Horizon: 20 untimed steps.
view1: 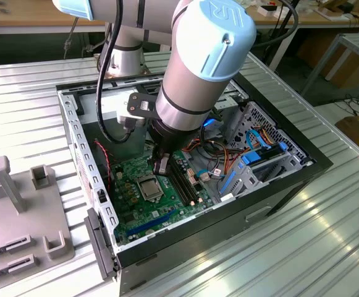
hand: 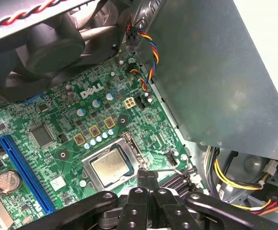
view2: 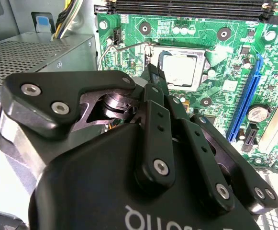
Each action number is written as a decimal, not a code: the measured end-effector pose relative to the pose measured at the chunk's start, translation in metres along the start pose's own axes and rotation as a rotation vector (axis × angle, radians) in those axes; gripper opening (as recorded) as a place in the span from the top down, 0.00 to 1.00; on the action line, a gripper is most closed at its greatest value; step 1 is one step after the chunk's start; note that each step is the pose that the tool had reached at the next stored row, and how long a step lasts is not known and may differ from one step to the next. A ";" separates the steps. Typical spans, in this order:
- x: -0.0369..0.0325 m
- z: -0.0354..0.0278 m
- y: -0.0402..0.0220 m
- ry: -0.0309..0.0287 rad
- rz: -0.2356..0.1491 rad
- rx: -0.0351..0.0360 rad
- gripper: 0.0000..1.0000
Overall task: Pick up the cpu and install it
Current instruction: 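Install the first cpu locking lever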
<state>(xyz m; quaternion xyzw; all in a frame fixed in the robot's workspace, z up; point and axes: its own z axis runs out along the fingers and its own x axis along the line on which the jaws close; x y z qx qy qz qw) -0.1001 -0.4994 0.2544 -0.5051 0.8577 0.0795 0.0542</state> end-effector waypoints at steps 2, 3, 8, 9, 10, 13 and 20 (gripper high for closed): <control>0.0000 0.0000 0.0000 0.0000 0.000 0.0000 0.89; 0.0001 0.0000 0.0000 0.0000 0.000 0.0000 0.89; -0.0002 0.0000 -0.0008 0.0004 0.000 0.0001 0.89; -0.0008 0.0000 -0.0017 0.0008 0.000 0.0004 0.89; -0.0012 0.0000 -0.0023 0.0008 0.000 0.0005 0.89; -0.0041 0.0001 -0.0073 0.0011 0.000 0.0004 0.89; -0.0092 0.0006 -0.0132 0.0012 -0.001 0.0003 0.89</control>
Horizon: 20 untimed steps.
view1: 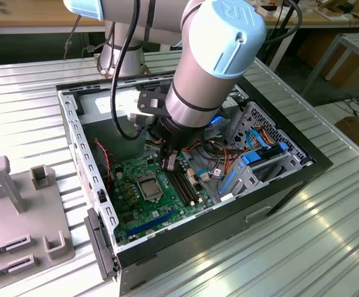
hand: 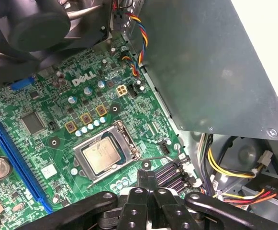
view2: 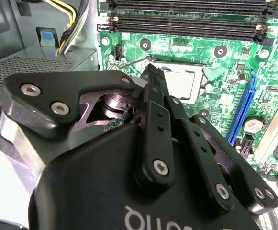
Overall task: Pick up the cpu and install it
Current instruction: 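Install the first cpu locking lever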
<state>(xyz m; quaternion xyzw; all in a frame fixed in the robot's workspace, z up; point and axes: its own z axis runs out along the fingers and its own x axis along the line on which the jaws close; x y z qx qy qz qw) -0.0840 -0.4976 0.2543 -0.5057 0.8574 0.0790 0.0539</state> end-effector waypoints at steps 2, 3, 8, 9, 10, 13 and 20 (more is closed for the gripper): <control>-0.0001 0.0000 0.0000 0.0000 0.000 0.0000 0.89; -0.0001 0.0000 0.0000 0.0000 0.000 0.0000 0.89; -0.0002 0.0000 0.0000 0.0000 0.000 0.0000 0.89; -0.0002 0.0000 0.0001 0.0000 0.000 0.0000 0.89; -0.0002 0.0001 0.0000 -0.0001 0.000 0.0000 0.89; -0.0002 0.0000 0.0000 0.0000 0.000 0.0000 0.89; -0.0005 0.0005 0.0001 -0.0063 0.075 0.0131 0.89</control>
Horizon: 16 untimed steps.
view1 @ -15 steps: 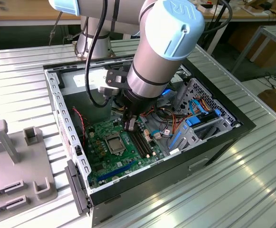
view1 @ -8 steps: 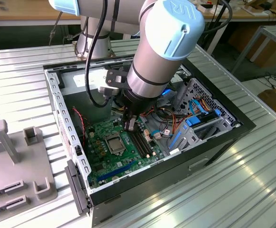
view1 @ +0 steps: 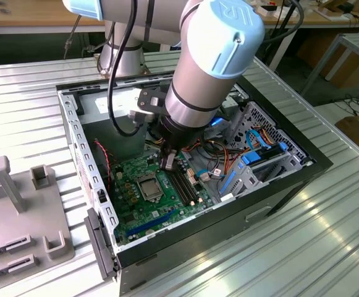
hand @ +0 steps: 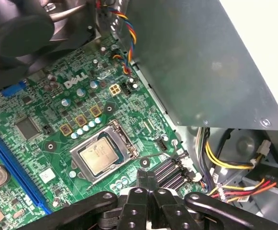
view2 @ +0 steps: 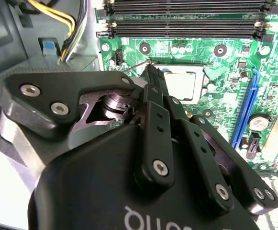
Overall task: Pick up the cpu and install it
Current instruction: 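Install the first cpu locking lever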
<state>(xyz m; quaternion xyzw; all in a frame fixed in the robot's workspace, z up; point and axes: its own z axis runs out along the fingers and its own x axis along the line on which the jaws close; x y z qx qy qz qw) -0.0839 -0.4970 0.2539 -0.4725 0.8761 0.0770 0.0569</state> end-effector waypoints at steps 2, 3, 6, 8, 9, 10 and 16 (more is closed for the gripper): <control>-0.0002 0.0000 0.0001 -0.0003 0.003 0.0005 0.89; -0.0002 0.0000 0.0002 -0.0003 0.003 0.0005 0.89; -0.0071 0.0016 0.0037 -0.0004 0.003 0.0005 0.89; -0.0148 0.0033 0.0086 -0.0003 0.003 0.0005 0.89; -0.0174 0.0039 0.0102 -0.0004 0.003 0.0006 0.89; -0.0210 0.0047 0.0124 -0.0002 0.003 0.0005 0.89; -0.0285 0.0063 0.0150 0.0012 -0.016 -0.0028 0.89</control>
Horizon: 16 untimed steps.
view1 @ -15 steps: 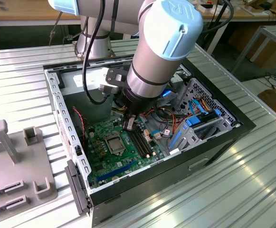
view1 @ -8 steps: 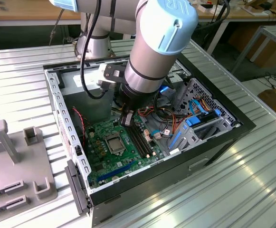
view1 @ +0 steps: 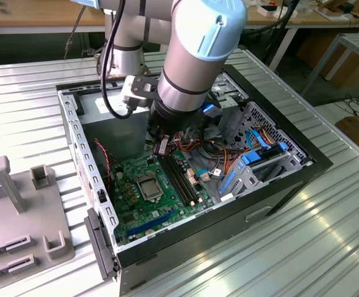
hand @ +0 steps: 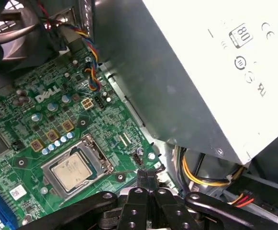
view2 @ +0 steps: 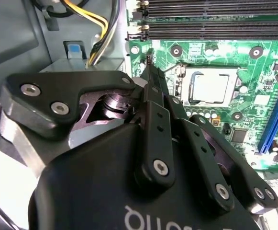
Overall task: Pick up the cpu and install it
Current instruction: 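Install the first cpu locking lever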
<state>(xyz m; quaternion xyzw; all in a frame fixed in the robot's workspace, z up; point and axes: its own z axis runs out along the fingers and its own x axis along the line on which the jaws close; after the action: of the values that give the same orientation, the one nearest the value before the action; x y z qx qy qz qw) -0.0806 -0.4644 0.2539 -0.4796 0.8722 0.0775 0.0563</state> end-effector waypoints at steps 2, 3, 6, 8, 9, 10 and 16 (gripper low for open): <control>-0.0009 0.0000 -0.0013 0.0012 -0.014 -0.0025 0.89; -0.0015 0.0000 -0.0022 0.0018 -0.021 -0.0038 0.89; -0.0034 0.0001 -0.0046 0.0033 -0.038 -0.0068 0.89; -0.0045 0.0003 -0.0059 0.0041 -0.050 -0.0087 0.89; -0.0051 0.0004 -0.0055 0.0042 -0.050 -0.0087 0.89; -0.0060 0.0008 -0.0049 0.0042 -0.050 -0.0087 0.89; -0.0096 0.0037 -0.0027 0.0054 -0.089 -0.0170 0.89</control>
<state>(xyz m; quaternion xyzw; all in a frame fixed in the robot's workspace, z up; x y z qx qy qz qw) -0.0731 -0.4572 0.2517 -0.5187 0.8494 0.0810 0.0533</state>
